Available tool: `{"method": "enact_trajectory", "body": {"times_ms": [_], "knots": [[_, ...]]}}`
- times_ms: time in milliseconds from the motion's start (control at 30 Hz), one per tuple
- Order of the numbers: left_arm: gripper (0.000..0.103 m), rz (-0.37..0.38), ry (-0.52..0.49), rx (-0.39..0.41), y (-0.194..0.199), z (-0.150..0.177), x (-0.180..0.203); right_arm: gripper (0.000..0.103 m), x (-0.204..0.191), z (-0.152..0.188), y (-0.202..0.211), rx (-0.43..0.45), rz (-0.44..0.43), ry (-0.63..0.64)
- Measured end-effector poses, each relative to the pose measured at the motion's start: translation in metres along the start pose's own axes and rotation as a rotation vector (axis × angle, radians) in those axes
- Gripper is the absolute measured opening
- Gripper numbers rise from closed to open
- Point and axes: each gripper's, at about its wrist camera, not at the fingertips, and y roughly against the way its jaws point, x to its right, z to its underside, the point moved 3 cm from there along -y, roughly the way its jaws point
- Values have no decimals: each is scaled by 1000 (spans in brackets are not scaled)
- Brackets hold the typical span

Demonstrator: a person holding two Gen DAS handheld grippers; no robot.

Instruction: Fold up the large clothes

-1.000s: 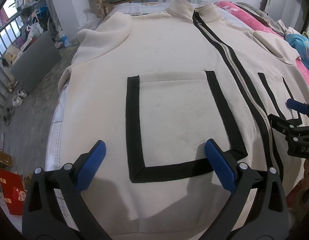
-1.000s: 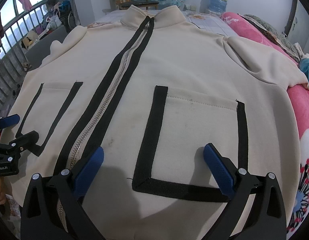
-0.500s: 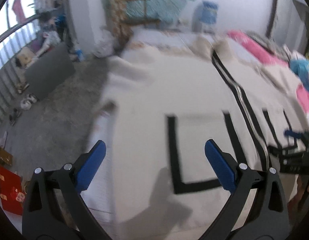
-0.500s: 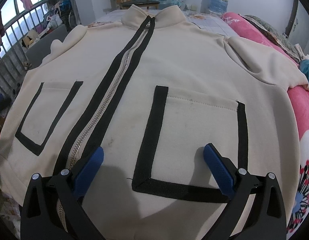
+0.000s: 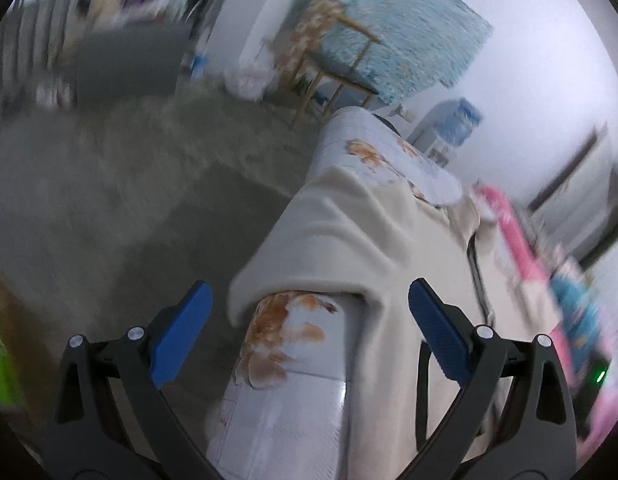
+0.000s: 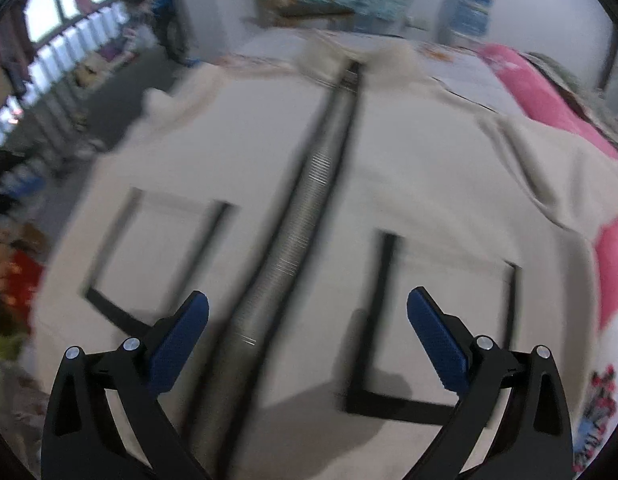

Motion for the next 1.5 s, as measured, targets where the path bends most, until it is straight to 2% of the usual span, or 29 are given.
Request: {"method": "enact_trajectory", "body": {"times_ms": [100, 133, 200, 333, 400, 433, 533, 633, 700, 867, 967, 1100, 1167, 1200, 1233, 1333, 1367, 1433, 1500], "knots": [[95, 101, 168, -51, -22, 1, -44, 97, -25, -10, -8, -10, -66, 41], [95, 163, 240, -79, -33, 3, -64, 97, -35, -14, -14, -22, -77, 63], [95, 236, 345, -128, -53, 10, -91, 97, -48, -18, -22, -37, -78, 92], [95, 463, 602, -234, -104, 40, -143, 97, -68, -25, -40, -79, -89, 119], [95, 562, 703, -253, -126, 58, -157, 97, -72, -27, -48, -101, -91, 123], [95, 644, 776, -262, -142, 69, -166, 97, -75, -28, -52, -113, -88, 126], [95, 788, 910, -262, -178, 98, -173, 97, -81, -29, -61, -153, -57, 145], [95, 856, 981, -249, -205, 122, -170, 97, -87, -30, -69, -182, -8, 176], [95, 940, 1065, -243, -227, 142, -167, 97, -89, -33, -69, -192, 0, 179], [95, 1037, 1223, -191, -274, 174, -161, 97, -92, -36, -71, -224, 15, 161], [95, 1061, 1291, -151, -298, 180, -160, 97, -94, -36, -71, -237, 27, 161], [94, 1054, 1309, -141, -325, 172, -156, 97, -97, -37, -71, -228, 38, 162], [76, 1025, 1311, -147, -336, 167, -162, 97, -98, -37, -71, -218, 37, 154], [62, 1005, 1311, -154, -337, 166, -167, 97, -98, -37, -71, -214, 35, 150], [49, 971, 1300, -159, -341, 163, -171, 97, -99, -37, -71, -209, 33, 146], [19, 859, 1224, -165, -323, 144, -197, 97, -103, -40, -72, -191, 31, 159], [16, 824, 1187, -162, -315, 134, -208, 97, -103, -39, -72, -182, 29, 165], [10, 696, 1056, -157, -292, 100, -221, 97, -105, -39, -66, -160, 20, 180], [7, 572, 922, -143, -267, 64, -231, 97, -104, -41, -60, -129, 4, 189]]}}
